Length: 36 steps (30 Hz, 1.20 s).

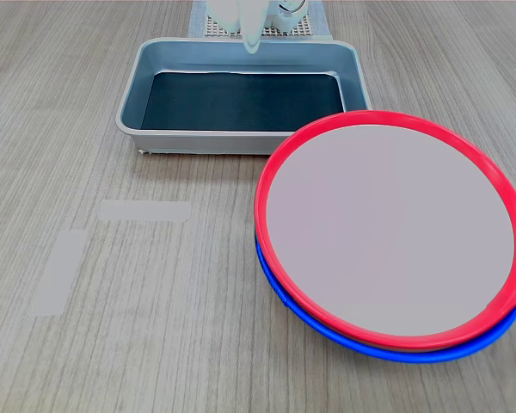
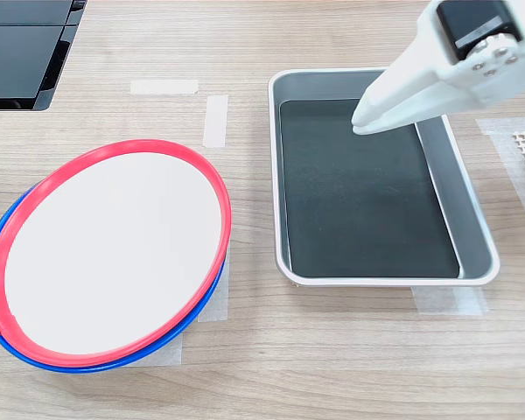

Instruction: Lift the stacked dish and set it down on the table.

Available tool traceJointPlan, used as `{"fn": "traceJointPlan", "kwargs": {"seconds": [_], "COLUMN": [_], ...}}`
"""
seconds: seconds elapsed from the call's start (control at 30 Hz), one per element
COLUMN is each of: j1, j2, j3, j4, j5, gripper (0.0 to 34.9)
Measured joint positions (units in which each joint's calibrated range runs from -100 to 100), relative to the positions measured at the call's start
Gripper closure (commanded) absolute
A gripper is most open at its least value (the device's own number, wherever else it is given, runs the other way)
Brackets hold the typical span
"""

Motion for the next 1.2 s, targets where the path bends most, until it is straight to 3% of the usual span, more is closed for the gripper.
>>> {"fn": "traceJointPlan", "kwargs": {"seconds": [0.1,0.37,0.6,0.87,1.03,1.2], "j1": [-2.5,-7.5,-10.2,-11.4,-12.5,-13.7], "j2": [16.0,48.7,62.6,71.6,74.3,76.3], "j3": [-13.7,-43.2,-54.9,-61.7,-61.8,-62.2], "j4": [2.0,5.5,5.5,5.1,4.5,2.5], "j5": [2.6,6.1,6.5,6.4,6.9,6.8], "gripper": [26.7,24.9,20.9,21.2,24.6,25.3]}}
